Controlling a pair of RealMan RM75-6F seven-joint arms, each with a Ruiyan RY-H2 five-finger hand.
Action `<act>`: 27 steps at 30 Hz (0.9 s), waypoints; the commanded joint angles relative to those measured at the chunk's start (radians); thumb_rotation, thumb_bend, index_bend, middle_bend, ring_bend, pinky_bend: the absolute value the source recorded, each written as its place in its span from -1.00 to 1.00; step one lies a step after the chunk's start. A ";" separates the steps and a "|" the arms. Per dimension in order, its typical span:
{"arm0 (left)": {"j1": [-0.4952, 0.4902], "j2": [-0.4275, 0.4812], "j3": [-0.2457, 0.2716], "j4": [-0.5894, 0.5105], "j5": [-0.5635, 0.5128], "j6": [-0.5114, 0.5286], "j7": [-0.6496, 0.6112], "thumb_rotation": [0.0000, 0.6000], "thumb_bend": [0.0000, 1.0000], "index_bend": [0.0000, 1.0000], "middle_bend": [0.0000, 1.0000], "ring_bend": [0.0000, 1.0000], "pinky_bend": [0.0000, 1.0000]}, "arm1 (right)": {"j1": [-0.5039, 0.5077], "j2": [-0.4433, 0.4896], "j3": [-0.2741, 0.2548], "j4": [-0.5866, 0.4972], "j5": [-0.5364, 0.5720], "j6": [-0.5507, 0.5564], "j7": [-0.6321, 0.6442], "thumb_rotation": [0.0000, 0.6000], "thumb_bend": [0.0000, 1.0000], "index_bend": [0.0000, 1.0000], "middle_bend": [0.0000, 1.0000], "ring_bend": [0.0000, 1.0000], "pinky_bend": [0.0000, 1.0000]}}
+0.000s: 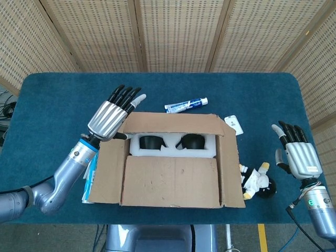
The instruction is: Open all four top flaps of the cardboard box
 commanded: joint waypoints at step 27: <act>-0.154 -0.188 -0.092 0.457 -0.267 -0.119 0.206 0.41 -0.48 -1.00 -1.00 -1.00 -1.00 | -0.012 0.016 -0.002 -0.019 0.002 0.006 0.000 1.00 0.43 -0.87 -0.95 -1.00 -1.00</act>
